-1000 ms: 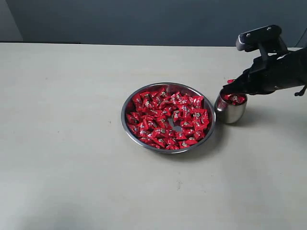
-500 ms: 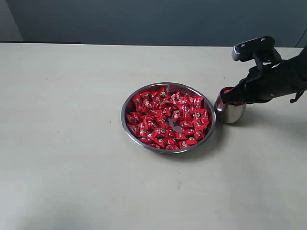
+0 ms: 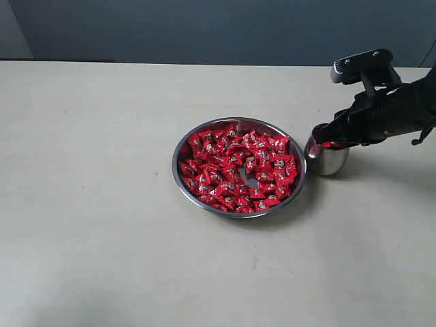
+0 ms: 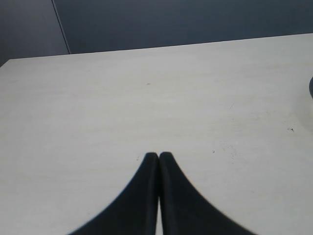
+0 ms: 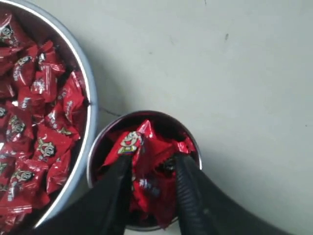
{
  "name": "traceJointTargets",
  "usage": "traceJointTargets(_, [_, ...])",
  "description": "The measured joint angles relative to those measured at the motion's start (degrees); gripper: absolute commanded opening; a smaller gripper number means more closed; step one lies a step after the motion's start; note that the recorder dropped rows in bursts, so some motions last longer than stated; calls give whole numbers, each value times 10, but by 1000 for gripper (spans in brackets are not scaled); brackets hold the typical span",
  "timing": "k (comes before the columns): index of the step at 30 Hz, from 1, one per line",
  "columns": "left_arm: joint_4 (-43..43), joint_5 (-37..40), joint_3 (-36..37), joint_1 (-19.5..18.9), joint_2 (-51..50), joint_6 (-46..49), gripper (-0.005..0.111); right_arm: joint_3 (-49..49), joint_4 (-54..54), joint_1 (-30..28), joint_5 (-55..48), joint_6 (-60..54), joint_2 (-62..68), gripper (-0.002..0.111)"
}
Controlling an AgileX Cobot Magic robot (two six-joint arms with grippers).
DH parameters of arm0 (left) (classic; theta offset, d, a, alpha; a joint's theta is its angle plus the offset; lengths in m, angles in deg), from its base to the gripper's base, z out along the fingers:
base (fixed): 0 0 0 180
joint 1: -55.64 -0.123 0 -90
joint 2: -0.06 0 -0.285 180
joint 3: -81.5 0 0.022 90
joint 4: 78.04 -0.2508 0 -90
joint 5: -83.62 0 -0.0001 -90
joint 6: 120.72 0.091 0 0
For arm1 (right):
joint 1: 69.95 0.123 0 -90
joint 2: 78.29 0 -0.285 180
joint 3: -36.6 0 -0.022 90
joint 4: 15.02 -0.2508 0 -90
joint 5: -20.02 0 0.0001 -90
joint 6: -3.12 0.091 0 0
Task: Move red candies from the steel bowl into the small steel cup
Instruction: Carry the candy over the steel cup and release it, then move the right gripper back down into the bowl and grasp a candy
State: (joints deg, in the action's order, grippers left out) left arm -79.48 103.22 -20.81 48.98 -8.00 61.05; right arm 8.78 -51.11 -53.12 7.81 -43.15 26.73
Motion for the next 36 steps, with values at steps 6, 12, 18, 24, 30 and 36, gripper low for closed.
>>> traceJointTargets(6, [0, 0, 0, 0, 0, 0, 0, 0, -12, 0, -7, 0, -38, 31])
traceJointTargets(12, [0, 0, 0, 0, 0, 0, 0, 0, -27, 0, -28, 0, -77, 31])
traceJointTargets(18, [0, 0, 0, 0, 0, 0, 0, 0, -41, 3, -58, 0, -96, 31])
traceJointTargets(24, [0, 0, 0, 0, 0, 0, 0, 0, -41, 70, -61, -14, -96, 31])
traceJointTargets(30, [0, 0, 0, 0, 0, 0, 0, 0, -41, 128, -64, -63, -76, 31])
traceJointTargets(36, [0, 0, 0, 0, 0, 0, 0, 12, -54, 151, -56, -74, -23, 31])
